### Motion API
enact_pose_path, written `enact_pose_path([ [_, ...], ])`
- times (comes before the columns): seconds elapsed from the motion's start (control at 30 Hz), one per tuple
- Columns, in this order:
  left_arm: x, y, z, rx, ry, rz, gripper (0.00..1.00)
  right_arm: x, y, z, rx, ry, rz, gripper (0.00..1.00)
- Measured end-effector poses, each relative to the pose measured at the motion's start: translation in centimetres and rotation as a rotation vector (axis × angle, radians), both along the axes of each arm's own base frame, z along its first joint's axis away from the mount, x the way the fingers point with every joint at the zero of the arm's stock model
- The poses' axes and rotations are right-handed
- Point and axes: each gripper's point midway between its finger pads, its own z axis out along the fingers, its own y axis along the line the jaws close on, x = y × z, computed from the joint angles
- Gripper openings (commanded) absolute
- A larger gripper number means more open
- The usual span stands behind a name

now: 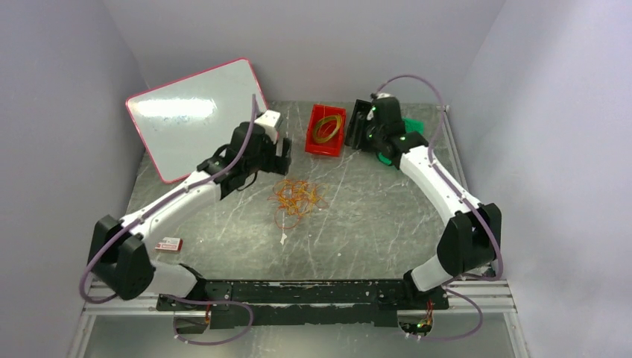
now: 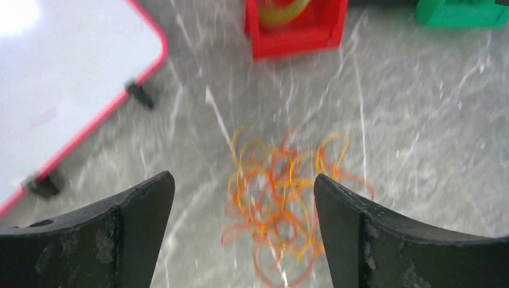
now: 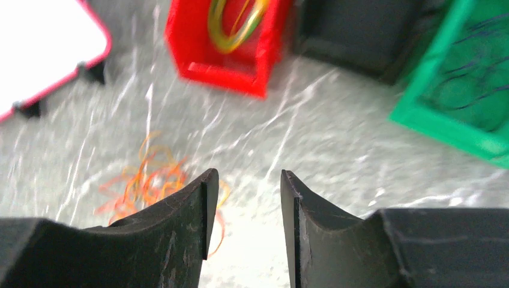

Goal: Untangle the cables

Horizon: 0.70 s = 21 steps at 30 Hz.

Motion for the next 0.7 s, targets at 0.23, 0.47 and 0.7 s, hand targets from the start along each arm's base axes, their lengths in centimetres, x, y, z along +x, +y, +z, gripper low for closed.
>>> enact_pose_path([
  [0.23, -6.0, 3.8, -4.8, -0.044, 0.129, 0.073, 0.93, -6.2, 5.6, -5.6, 0.019, 0.148, 0.205, 0.46],
  [0.47, -7.3, 3.8, -7.1, -0.105, 0.202, 0.112, 0.89, -11.1, 10.2, -8.9, -0.024, 0.198, 0.382, 0.47],
  [0.7, -7.2, 2.9, -8.0, -0.119, 0.232, 0.093, 0.89, -13.0, 12.9, -11.7, -0.087, 0.217, 0.502, 0.49],
])
